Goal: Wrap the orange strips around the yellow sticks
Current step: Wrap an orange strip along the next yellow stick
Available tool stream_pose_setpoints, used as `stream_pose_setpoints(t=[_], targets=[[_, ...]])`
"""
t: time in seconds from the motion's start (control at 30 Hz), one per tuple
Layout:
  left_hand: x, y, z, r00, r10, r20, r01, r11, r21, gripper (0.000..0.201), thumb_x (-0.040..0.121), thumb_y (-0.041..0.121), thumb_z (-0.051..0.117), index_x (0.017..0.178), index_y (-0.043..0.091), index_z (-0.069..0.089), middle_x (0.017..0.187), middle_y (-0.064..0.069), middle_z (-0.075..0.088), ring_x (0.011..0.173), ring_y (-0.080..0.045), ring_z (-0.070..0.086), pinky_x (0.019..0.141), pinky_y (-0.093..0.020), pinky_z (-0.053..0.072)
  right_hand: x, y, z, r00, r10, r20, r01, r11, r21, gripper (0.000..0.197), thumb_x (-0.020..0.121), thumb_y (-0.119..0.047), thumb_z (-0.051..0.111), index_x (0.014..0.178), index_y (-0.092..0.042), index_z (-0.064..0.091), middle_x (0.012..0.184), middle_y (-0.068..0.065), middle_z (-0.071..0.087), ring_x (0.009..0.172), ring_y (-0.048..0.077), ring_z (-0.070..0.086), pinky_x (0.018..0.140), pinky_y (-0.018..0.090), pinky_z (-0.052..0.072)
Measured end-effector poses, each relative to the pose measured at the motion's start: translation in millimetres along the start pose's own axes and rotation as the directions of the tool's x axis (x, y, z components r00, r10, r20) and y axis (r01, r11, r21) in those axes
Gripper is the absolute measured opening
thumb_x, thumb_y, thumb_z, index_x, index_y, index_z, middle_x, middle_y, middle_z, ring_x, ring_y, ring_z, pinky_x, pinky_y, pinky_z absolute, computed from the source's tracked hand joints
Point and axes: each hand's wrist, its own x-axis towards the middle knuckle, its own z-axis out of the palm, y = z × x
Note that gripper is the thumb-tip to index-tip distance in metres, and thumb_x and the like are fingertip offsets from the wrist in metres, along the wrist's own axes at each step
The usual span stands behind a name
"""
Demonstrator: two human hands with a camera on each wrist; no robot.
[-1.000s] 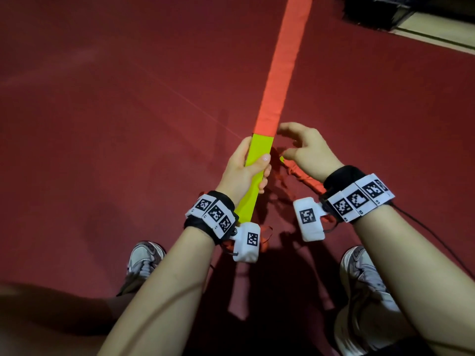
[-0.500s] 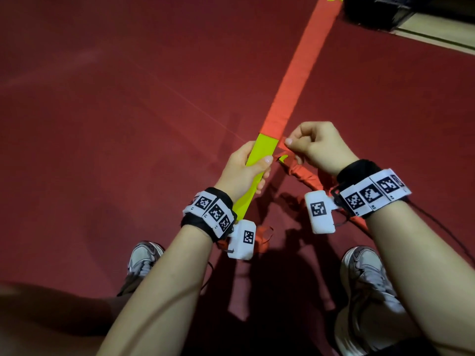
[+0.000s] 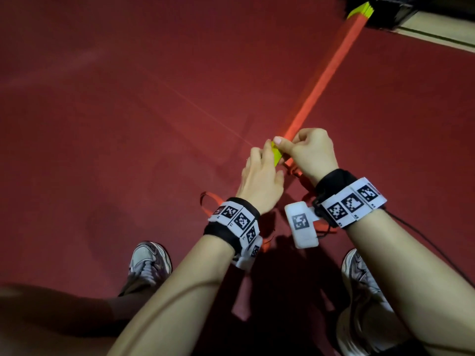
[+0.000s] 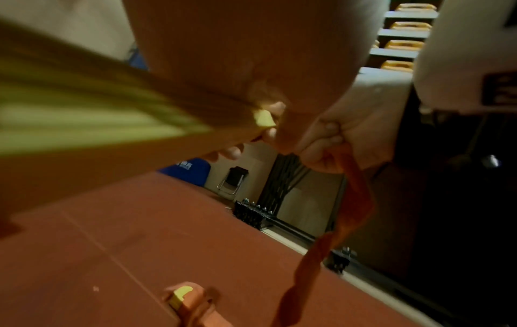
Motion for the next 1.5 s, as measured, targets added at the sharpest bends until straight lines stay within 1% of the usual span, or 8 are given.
stream_pose_setpoints(t=[0.17,0.3,0.63,0.97,1.07,1.2,1.3,1.5], targets=[[4,-8,-6,0.962,-0.183,0.204,0.273,0.705,-0.654,0.064,0.082,0.040,0.075,0.139,0.025,0.047,0.125,0.001,0.066,0.106,-0.019,0.067,0.084,-0.035,0.056,8,5,-10,0.997,0.023,0.071,-0.030,0.994,0.107,0.044,0.075,-0.036,0.082,0.057,-0.018,0.047,0.051,0.000,0.053,0.046,0.015,0.042,0.052,0.029,0.034],[-7,-15,-8,0.836,-0.151,0.527,0.524,0.507,-0.685,0.027,0.094,0.019,0.072,0.118,0.026,0.061,0.094,-0.010,0.073,0.062,-0.022,0.066,0.057,-0.031,0.053,1,3,-11,0.978,0.011,0.208,-0.057,0.975,0.215,0.036,0.085,-0.018,0.079,0.065,-0.011,0.051,0.053,0.008,0.057,0.035,0.008,0.034,0.039,0.018,0.026],[5,-29,6,0.974,-0.226,0.009,0.207,0.873,-0.441,0.026,0.079,0.043,0.079,0.080,0.032,0.055,0.064,0.007,0.062,0.061,-0.028,0.067,0.063,-0.040,0.057,7,-1,-19,0.972,0.104,0.211,-0.108,0.994,0.008,0.022,0.089,-0.016,0.074,0.070,-0.007,0.066,0.062,0.013,0.072,0.044,0.019,0.054,0.045,0.026,0.044],[12,-36,-8,0.946,-0.305,-0.114,0.186,0.794,-0.579,0.014,0.084,0.028,0.075,0.086,0.028,0.061,0.058,0.009,0.059,0.051,-0.018,0.054,0.052,-0.035,0.051,23,9,-57,0.989,0.099,0.112,-0.005,0.770,-0.638,0.031,0.081,-0.044,0.074,0.072,-0.016,0.065,0.074,0.006,0.072,0.080,0.030,0.069,0.079,0.039,0.057],[13,-39,-14,0.953,-0.267,-0.144,0.138,0.803,-0.579,0.017,0.082,0.031,0.071,0.095,0.037,0.062,0.065,0.010,0.061,0.055,-0.019,0.056,0.061,-0.047,0.057,21,6,-60,0.988,0.103,0.115,-0.002,0.749,-0.662,0.029,0.081,-0.042,0.074,0.073,-0.016,0.064,0.079,0.008,0.070,0.087,0.032,0.066,0.078,0.036,0.053],[15,-37,-18,0.965,-0.219,-0.147,0.082,0.779,-0.621,0.058,0.092,0.002,0.064,0.139,0.035,0.054,0.095,0.002,0.069,0.075,-0.012,0.063,0.073,-0.029,0.056,16,-1,-57,0.986,0.095,0.136,0.026,0.724,-0.689,0.028,0.080,-0.038,0.069,0.071,-0.012,0.066,0.078,0.009,0.068,0.089,0.034,0.063,0.074,0.034,0.049],[13,-35,-22,0.978,-0.176,-0.114,0.075,0.803,-0.591,0.060,0.087,0.013,0.063,0.136,0.047,0.054,0.113,0.006,0.069,0.100,-0.016,0.067,0.098,-0.048,0.055,11,-5,-57,0.996,-0.077,-0.036,0.034,0.751,-0.660,0.029,0.083,-0.036,0.064,0.070,-0.010,0.059,0.079,0.014,0.062,0.089,0.041,0.062,0.075,0.038,0.047],[15,-33,-22,0.975,-0.175,-0.138,0.055,0.789,-0.612,0.058,0.087,0.009,0.062,0.141,0.031,0.054,0.097,0.012,0.061,0.084,-0.008,0.056,0.090,-0.043,0.051,11,-5,-61,0.953,-0.261,-0.156,0.080,0.709,-0.700,0.026,0.086,-0.036,0.061,0.071,-0.014,0.063,0.080,0.008,0.049,0.095,0.041,0.057,0.070,0.038,0.038]])
